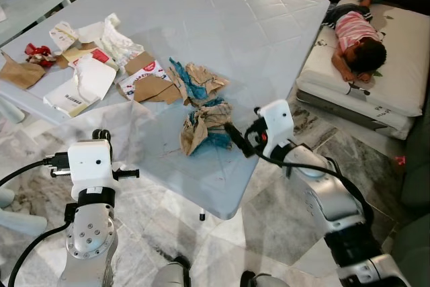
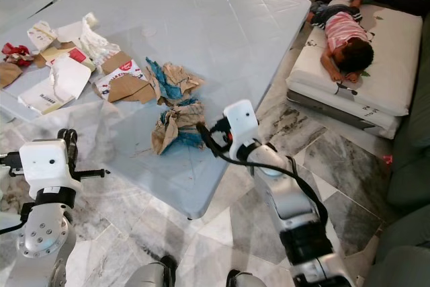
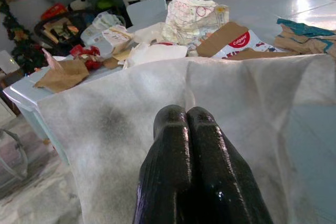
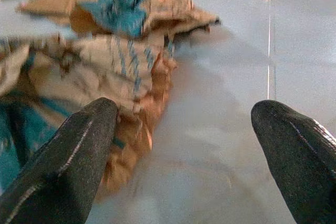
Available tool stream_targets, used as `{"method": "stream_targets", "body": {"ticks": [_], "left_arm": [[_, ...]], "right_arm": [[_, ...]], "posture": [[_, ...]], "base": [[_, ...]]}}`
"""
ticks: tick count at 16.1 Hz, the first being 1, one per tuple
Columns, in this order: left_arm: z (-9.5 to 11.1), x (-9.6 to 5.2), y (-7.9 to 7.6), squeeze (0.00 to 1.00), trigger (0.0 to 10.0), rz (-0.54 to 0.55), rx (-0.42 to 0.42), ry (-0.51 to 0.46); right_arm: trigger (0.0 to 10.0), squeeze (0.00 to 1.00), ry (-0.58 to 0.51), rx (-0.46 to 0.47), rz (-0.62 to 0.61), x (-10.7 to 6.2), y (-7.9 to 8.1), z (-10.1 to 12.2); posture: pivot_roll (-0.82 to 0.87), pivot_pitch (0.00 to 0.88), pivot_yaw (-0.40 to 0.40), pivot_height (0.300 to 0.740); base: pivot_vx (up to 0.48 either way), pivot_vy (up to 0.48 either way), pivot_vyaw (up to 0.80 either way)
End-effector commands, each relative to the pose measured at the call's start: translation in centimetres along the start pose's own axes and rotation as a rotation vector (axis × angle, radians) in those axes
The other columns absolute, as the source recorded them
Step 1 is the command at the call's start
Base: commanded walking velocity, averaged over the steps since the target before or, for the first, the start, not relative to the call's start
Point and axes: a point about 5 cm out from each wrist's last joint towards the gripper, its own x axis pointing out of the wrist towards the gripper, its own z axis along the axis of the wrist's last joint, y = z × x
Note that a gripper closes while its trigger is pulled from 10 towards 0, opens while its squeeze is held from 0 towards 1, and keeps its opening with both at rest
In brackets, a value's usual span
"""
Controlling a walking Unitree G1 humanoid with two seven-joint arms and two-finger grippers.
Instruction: Picking trash to rubbish bin
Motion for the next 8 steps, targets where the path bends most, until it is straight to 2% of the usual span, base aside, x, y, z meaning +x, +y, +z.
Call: {"method": "stream_targets", "body": {"ticks": [1,4,6,8], "left_arm": [[0.3,-0.1,0.2,0.00,0.0,0.000,0.014,-0.002],[0.5,0.1,0.1,0.00,0.0,-0.007,0.007,-0.005],[0.6,0.2,-0.1,0.00,0.0,-0.014,0.005,-0.002],[0.6,0.2,-0.2,0.00,0.0,-0.019,0.000,0.002]], "right_arm": [[10.0,0.00,-0.032,0.028,-0.016,0.1,-0.5,0.3],[10.0,0.00,-0.133,0.096,-0.074,0.2,-1.8,2.2],[10.0,0.00,-0.159,0.146,-0.055,0.3,-1.6,2.8],[10.0,0.00,-0.156,0.188,0.001,0.4,-0.5,2.5]], "posture": [[0.16,0.213,-0.005,0.740],[0.15,0.212,0.002,0.740],[0.15,0.213,0.003,0.740],[0.15,0.215,0.003,0.740]], "base": [[0.000,0.000,0.00],[0.000,0.000,0.00],[0.000,0.000,0.00],[0.000,0.000,0.00]]}}
